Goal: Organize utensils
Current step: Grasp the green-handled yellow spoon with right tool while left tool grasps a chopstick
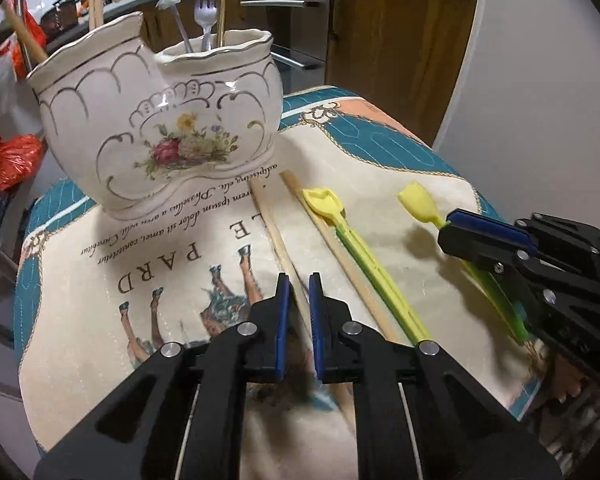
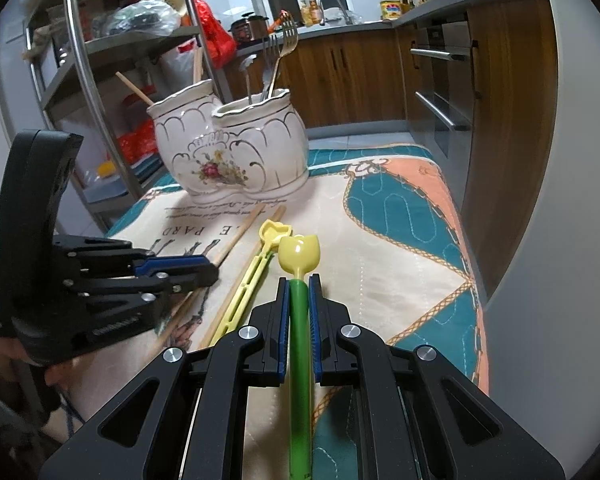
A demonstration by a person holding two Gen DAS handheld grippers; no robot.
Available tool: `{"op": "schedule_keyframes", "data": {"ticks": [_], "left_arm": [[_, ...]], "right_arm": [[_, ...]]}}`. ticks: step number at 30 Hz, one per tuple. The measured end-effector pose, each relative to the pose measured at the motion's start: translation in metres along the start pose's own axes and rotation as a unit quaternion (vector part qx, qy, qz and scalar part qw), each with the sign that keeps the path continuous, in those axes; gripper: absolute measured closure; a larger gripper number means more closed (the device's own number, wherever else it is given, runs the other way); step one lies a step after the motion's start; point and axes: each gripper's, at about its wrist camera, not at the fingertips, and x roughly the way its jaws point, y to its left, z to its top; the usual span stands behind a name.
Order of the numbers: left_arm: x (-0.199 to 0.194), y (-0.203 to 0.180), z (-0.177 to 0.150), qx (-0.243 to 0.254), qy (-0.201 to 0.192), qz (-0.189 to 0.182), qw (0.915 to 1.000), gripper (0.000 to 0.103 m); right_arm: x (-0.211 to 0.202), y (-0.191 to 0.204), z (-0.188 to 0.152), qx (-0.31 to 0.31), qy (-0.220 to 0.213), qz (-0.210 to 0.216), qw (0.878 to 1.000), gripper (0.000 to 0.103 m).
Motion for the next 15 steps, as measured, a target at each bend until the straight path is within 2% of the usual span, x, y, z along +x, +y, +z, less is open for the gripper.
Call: {"op": "schedule_keyframes", "data": {"ticks": [5, 8, 15], "left_arm": [[-0.013, 0.011, -0.013, 0.035, 0.019, 0.004, 0.9992, 0.097], [-0.020, 0.021, -0.021, 0.031, 0.026, 0.003, 0.9992, 0.097], [-0.018, 0.022, -0.025, 0.021, -0.002, 0.011, 0.9997, 0.096]], "right_arm": [[-0.006, 0.000, 0.001, -0.001, -0.013, 0.010, 1.000, 0.093], [-0.008, 0.001, 0.001, -0.002, -0.021, 0.017, 1.000, 0.093], [-0.009, 0.013, 0.001, -0.020, -0.029, 0.014, 0.999, 0.093]]}}
